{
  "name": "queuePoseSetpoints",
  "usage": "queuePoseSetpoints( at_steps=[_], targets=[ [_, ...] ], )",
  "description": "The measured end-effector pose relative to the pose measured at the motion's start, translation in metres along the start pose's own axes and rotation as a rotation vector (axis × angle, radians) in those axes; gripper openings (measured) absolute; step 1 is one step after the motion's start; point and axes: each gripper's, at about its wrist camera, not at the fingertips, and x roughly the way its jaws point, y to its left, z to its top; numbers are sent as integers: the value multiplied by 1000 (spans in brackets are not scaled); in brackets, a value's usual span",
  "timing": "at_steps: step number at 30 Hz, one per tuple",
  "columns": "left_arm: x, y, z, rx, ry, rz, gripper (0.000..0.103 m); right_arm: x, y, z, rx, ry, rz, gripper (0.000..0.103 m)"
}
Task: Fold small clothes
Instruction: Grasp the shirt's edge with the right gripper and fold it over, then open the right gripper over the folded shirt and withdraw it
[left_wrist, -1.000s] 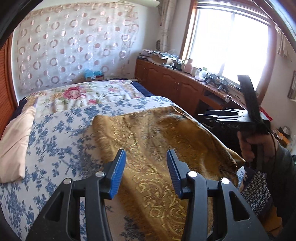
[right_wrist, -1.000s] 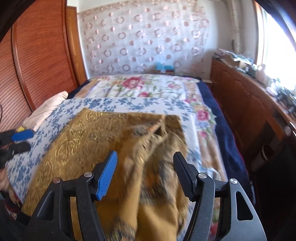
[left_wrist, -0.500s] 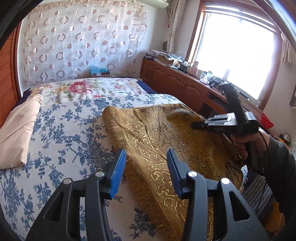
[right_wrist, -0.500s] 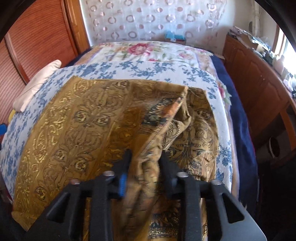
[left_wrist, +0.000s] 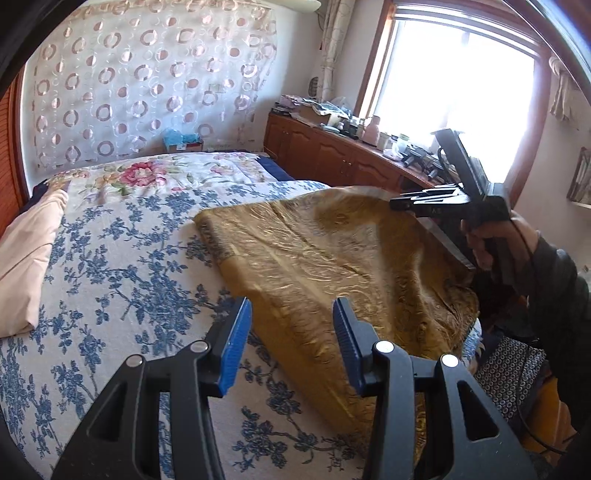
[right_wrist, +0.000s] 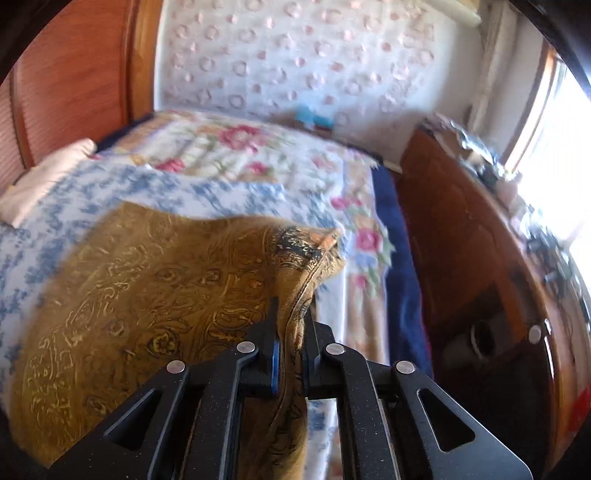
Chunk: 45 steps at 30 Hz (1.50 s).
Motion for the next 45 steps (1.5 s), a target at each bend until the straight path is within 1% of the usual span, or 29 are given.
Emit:
queuePoseSetpoints(
  at_steps=[1,2,3,4,5,9,12,15,18,21,22,23,24,27,28,30,31,32,33,34,36,37,38,39,41,44,45],
  targets=[
    [1,-1,-1,0,6,-1,52,2,-4,-6,21,6,-18,27],
    [1,-2,-2,5,9,-5,59,-1,-7,-13,38,-6,-18,36],
    [2,-3,-3,13,13,-7,59,-4,-8,-19,46,-17,-6,37],
    [2,-6,-4,18,18,-6,59,-10,-8,-29,58,-30,15,38],
    [4,-8,-5,27,27,-2,59,-15,-8,-37,66,-36,16,38],
    [5,-12,-10,40,35,32,60,-51,4,-79,79,-89,-3,38],
    [6,-15,-12,44,43,34,60,-66,9,-100,90,-97,42,38],
    [6,-19,-12,51,44,35,60,-67,18,-120,100,-70,74,38],
    [7,-21,-13,58,47,41,60,-56,21,-130,117,-34,61,38],
    [8,-24,-15,64,53,41,60,-48,19,-136,134,-18,77,38],
    [9,-25,-15,65,55,40,60,-47,19,-137,137,-26,86,28],
    [8,-26,-16,66,56,40,60,-49,19,-137,138,-38,106,9],
    [8,-27,-16,68,56,39,60,-50,19,-138,141,-47,116,5],
    [8,-30,-17,74,57,36,60,-65,14,-139,158,-98,124,2],
    [7,-31,-17,76,56,35,60,-74,10,-140,171,-130,107,2],
    [7,-31,-17,76,56,32,59,-88,1,-144,192,-166,82,2],
    [7,-31,-18,76,56,31,59,-95,-6,-146,209,-180,48,2],
    [7,-32,-18,75,56,30,59,-100,-15,-149,237,-187,-10,2],
    [8,-32,-18,75,57,28,59,-102,-18,-151,252,-189,-39,2],
    [8,-32,-18,75,59,27,60,-102,-24,-155,277,-189,-56,2],
    [8,-33,-19,76,62,29,60,-98,-28,-159,296,-166,-42,2],
    [8,-34,-19,79,65,30,60,-94,-27,-161,295,-150,-38,5],
    [9,-34,-20,79,67,30,60,-93,-25,-162,290,-140,-39,11],
    [9,-35,-20,80,69,30,60,-89,-22,-162,277,-124,-37,15],
    [10,-36,-22,85,73,30,60,-87,-18,-162,271,-123,-20,35],
    [12,-36,-23,85,80,29,60,-83,-16,-160,274,-124,4,49],
    [13,-36,-23,84,83,29,60,-82,-14,-159,274,-125,4,50]
  ],
)
